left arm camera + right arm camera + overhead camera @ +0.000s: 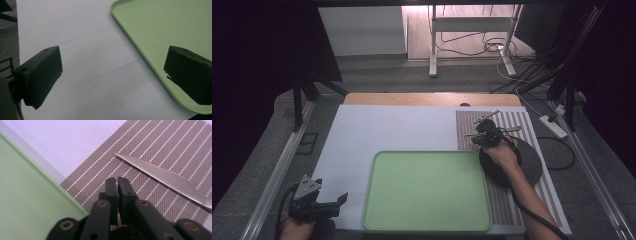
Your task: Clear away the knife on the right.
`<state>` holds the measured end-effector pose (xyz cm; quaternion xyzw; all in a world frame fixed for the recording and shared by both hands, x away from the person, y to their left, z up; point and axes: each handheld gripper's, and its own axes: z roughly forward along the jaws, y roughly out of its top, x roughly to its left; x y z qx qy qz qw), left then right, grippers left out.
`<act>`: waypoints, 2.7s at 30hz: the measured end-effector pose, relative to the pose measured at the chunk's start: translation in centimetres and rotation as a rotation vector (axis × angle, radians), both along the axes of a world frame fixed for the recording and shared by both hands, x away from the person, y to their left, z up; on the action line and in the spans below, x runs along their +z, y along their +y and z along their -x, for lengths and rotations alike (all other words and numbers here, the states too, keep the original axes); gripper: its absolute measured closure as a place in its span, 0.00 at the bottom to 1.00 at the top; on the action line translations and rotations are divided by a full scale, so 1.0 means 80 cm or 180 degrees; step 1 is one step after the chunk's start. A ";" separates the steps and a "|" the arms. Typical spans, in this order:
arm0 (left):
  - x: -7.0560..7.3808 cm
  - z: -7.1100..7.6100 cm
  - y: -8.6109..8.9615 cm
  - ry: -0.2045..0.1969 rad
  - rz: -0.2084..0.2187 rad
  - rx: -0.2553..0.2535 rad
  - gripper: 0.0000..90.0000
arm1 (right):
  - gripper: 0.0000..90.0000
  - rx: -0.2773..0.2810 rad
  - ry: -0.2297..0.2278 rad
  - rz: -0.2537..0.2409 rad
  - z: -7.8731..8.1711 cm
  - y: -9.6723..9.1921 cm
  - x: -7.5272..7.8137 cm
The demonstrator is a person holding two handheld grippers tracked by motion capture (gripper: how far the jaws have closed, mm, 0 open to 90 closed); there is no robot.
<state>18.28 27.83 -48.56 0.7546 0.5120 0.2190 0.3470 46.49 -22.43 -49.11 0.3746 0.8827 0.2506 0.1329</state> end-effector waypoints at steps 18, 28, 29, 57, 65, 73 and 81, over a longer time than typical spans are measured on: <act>0.000 0.000 0.000 0.0011 0.0003 -0.0005 0.03 | 1.00 -0.0198 0.0022 0.0140 -0.063 -0.020 -0.013; 0.000 -0.001 0.000 0.0014 0.0002 -0.0009 0.03 | 1.00 -0.0415 0.0014 0.0107 -0.096 -0.040 -0.012; 0.000 -0.001 0.000 0.0013 0.0002 -0.0009 0.03 | 1.00 -0.0444 0.0007 0.0105 -0.099 -0.042 -0.012; 0.000 -0.001 0.000 0.0019 -0.0002 -0.0013 0.03 | 0.42 -0.0689 -0.0022 0.0010 -0.108 -0.072 0.029; 0.000 -0.002 0.000 0.0030 -0.0011 -0.0006 0.03 | 0.07 -0.0791 0.0125 0.0226 -0.104 -0.084 0.028; 0.000 -0.002 0.000 0.0027 -0.0006 -0.0007 0.03 | 0.00 -0.0989 0.0335 0.0312 -0.107 -0.106 0.011; 0.000 -0.001 -0.001 0.0022 -0.0020 -0.0017 0.03 | 0.12 -0.0925 0.0460 0.0453 -0.105 -0.116 -0.004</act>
